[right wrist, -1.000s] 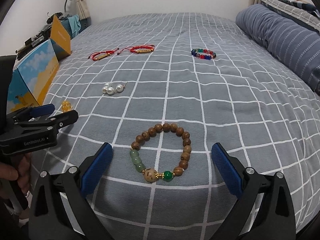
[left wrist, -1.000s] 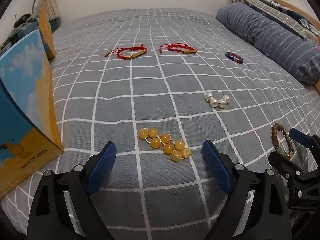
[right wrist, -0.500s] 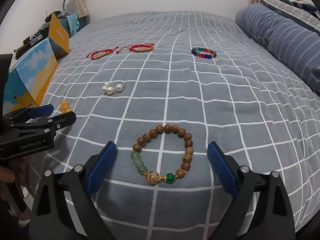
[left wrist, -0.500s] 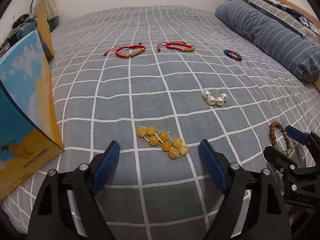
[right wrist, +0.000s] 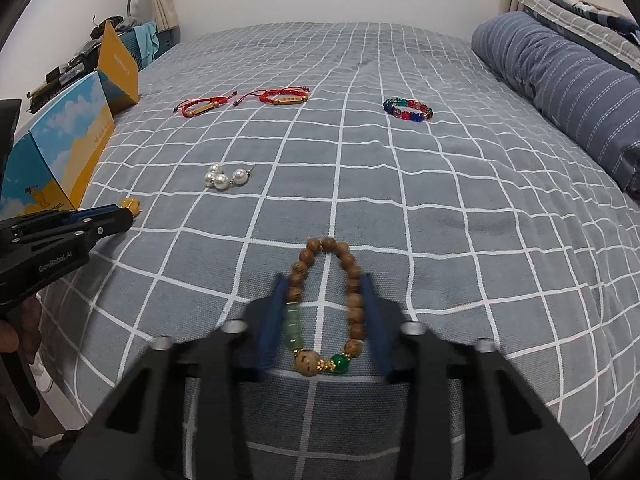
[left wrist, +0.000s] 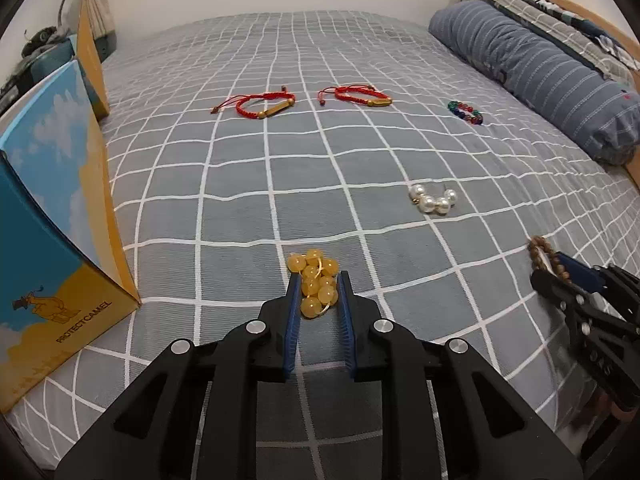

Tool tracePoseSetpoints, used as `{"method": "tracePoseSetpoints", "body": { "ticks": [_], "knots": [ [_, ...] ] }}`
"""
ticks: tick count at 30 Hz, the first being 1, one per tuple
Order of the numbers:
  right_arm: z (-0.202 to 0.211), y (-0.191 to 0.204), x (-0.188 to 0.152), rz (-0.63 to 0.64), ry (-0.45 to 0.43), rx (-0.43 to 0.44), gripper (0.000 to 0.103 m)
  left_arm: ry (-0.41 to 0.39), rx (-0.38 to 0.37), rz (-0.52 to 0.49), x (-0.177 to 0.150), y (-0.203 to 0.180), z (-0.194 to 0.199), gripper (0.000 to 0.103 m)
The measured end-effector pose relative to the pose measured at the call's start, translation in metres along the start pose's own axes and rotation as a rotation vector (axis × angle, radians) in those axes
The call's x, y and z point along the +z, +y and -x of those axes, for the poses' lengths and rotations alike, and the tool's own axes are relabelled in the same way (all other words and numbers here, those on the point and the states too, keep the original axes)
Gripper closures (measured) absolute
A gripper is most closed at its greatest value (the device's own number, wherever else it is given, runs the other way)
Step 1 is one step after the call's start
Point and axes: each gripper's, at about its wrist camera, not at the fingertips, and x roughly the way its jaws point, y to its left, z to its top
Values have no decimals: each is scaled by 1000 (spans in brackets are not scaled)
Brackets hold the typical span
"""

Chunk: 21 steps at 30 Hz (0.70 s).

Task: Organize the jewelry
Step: 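Grasp the yellow beads with the left tool while the right tool grasps the wooden bracelet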

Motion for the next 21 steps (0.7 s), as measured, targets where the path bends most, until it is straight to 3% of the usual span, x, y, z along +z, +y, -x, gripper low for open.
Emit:
{"method": "tracePoseSetpoints", "body": {
  "ticks": [7,21],
  "knots": [
    [5,-1,3,-8,-13,17,95,-17,-31,-12,3,-2,9,87],
    [16,-7,13,-25,-37,39,96,-34,-41,-19,10,-2,19,93]
  ]
}}
